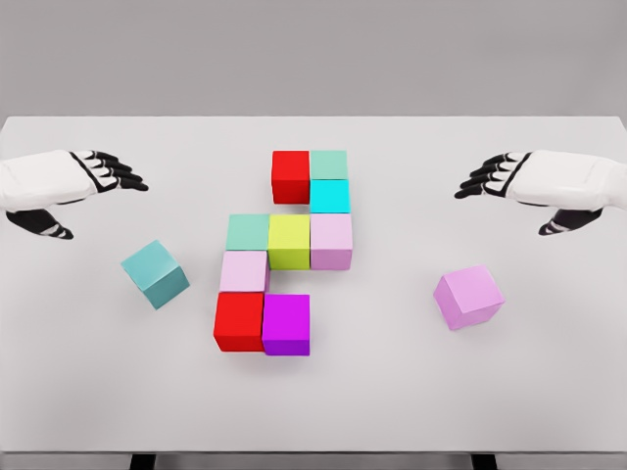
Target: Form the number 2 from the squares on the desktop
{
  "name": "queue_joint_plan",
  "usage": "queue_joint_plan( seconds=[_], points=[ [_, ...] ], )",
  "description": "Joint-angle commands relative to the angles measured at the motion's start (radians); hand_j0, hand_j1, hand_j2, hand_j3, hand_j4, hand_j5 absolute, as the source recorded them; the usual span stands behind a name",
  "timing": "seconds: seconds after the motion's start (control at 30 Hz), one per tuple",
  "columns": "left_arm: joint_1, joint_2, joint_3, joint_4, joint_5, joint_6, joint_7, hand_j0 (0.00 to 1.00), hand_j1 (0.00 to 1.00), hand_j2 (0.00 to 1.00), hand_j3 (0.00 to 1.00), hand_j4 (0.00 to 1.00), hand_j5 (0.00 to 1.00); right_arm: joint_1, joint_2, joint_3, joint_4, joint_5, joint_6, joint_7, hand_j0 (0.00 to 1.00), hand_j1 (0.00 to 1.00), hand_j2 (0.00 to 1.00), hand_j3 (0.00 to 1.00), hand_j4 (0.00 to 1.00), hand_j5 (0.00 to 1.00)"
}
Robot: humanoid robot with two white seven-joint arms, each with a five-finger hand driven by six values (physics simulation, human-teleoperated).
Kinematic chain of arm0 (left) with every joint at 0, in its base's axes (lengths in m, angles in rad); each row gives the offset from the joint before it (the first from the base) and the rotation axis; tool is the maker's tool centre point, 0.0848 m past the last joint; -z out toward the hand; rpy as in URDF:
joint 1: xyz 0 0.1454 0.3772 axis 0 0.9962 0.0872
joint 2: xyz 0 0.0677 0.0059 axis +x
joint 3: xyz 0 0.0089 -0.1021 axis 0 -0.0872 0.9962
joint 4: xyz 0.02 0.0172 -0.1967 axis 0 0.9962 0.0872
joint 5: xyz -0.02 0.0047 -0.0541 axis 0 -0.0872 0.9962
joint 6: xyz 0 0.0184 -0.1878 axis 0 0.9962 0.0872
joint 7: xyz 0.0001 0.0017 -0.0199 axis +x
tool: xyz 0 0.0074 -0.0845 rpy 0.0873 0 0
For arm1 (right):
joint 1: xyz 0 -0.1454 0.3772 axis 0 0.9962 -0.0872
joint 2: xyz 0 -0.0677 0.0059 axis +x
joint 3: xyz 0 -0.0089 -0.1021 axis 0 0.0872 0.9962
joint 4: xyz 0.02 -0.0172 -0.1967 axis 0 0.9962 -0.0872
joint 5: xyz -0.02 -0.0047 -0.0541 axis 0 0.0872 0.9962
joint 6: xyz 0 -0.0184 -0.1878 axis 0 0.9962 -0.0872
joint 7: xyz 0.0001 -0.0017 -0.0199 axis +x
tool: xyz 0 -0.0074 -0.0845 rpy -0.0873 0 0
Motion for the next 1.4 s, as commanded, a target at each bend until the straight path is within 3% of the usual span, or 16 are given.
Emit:
queue_joint_plan(
  seconds=[0.0, 0.23, 0.33, 0.37, 0.47, 0.63, 0.97, 1.37],
  points=[
    [0.002, 0.008, -0.002, -0.018, 0.007, 0.001, 0.001, 1.00, 1.00, 1.00, 1.00, 1.00, 1.00, 0.000, -0.001, 0.000, -0.002, -0.004, 0.003, 0.000, 1.00, 1.00, 1.00, 1.00, 1.00, 1.00],
    [0.016, 0.005, -0.037, -0.059, 0.004, 0.001, -0.001, 1.00, 1.00, 1.00, 1.00, 1.00, 1.00, -0.012, -0.025, -0.026, -0.010, -0.004, 0.003, 0.000, 1.00, 1.00, 1.00, 1.00, 1.00, 1.00],
    [0.033, 0.006, -0.039, -0.061, 0.007, 0.001, 0.004, 1.00, 1.00, 1.00, 1.00, 1.00, 1.00, -0.012, -0.027, 0.015, -0.037, -0.003, 0.003, 0.000, 1.00, 1.00, 1.00, 1.00, 1.00, 1.00],
    [0.033, 0.006, -0.039, -0.067, 0.007, 0.001, 0.004, 1.00, 1.00, 1.00, 1.00, 1.00, 1.00, -0.012, -0.027, 0.058, -0.085, -0.004, 0.003, 0.000, 1.00, 1.00, 1.00, 1.00, 1.00, 1.00],
    [0.034, 0.008, -0.055, -0.081, 0.007, 0.001, 0.006, 1.00, 1.00, 1.00, 1.00, 1.00, 1.00, -0.035, -0.025, 0.159, -0.106, -0.001, 0.003, 0.000, 1.00, 1.00, 1.00, 1.00, 1.00, 1.00],
    [0.034, 0.002, -0.072, -0.105, 0.007, 0.001, 0.007, 1.00, 1.00, 1.00, 1.00, 1.00, 1.00, -0.038, -0.025, 0.201, -0.140, 0.052, 0.003, 0.000, 1.00, 1.00, 1.00, 1.00, 1.00, 1.00],
    [0.034, -0.028, -0.114, -0.133, 0.013, 0.001, 0.004, 1.00, 1.00, 1.00, 1.00, 1.00, 1.00, -0.043, -0.016, 0.252, -0.138, 0.190, 0.003, 0.000, 1.00, 1.00, 1.00, 1.00, 1.00, 1.00],
    [0.037, -0.046, -0.121, -0.124, 0.023, 0.001, 0.004, 1.00, 1.00, 1.00, 1.00, 1.00, 1.00, -0.043, 0.027, 0.296, -0.129, 0.221, 0.003, 0.000, 1.00, 1.00, 1.00, 1.00, 1.00, 1.00]
  ],
)
